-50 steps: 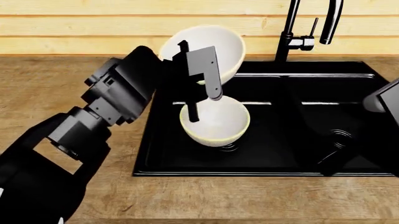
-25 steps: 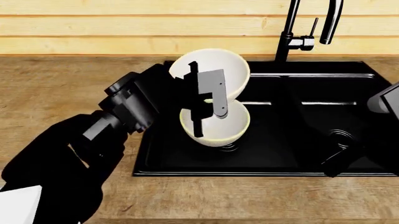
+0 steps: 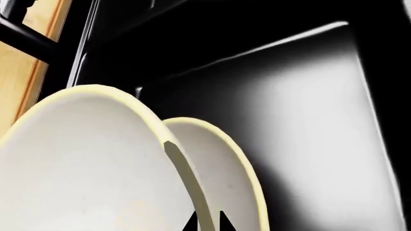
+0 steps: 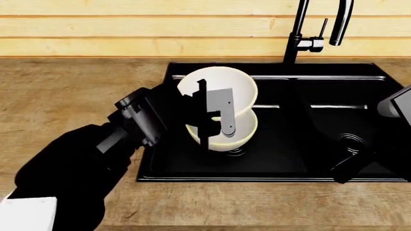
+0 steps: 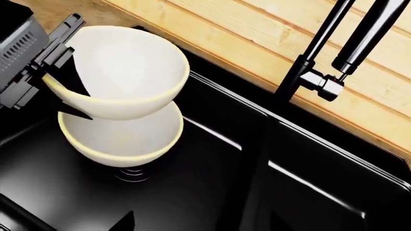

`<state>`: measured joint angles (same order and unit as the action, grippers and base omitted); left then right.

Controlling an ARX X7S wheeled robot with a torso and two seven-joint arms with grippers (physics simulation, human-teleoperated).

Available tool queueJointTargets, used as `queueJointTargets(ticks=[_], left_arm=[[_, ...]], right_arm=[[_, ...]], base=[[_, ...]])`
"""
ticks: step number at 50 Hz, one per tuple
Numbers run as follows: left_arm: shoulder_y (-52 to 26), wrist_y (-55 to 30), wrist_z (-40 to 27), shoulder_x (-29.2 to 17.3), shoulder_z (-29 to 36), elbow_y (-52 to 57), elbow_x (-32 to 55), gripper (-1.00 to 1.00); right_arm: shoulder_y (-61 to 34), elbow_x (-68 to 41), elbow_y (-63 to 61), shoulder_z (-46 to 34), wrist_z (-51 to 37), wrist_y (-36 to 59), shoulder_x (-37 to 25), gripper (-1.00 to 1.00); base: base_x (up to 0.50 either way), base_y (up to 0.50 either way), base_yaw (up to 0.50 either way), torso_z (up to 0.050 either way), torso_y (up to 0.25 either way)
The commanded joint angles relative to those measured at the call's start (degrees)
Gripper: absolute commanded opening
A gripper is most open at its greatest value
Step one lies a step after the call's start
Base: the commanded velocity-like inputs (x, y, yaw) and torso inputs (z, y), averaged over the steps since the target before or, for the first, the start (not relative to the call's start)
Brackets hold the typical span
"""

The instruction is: Stack the bowls in the sink.

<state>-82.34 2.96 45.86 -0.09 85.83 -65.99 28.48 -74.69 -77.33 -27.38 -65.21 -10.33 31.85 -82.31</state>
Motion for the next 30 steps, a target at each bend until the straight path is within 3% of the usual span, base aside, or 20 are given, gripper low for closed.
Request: queueJointTargets(ticks=[1, 30], left_arm=[[1.13, 0.04, -0.66, 0.08, 0.72, 0.8, 1.3, -1.0], [3.89, 0.14, -0.67, 0.08, 1.03, 1.69, 0.61, -1.0]], right_arm=[[0.36, -0.04, -0.11, 0.02, -0.06, -0.02, -0.29, 1.0], [2.35, 0.37, 0.05, -0.59, -0.29, -1.89, -1.41, 1.0]], base=[[0.0, 0.0, 0.0, 0.0, 0.0], [0.0, 0.0, 0.0, 0.0, 0.0]])
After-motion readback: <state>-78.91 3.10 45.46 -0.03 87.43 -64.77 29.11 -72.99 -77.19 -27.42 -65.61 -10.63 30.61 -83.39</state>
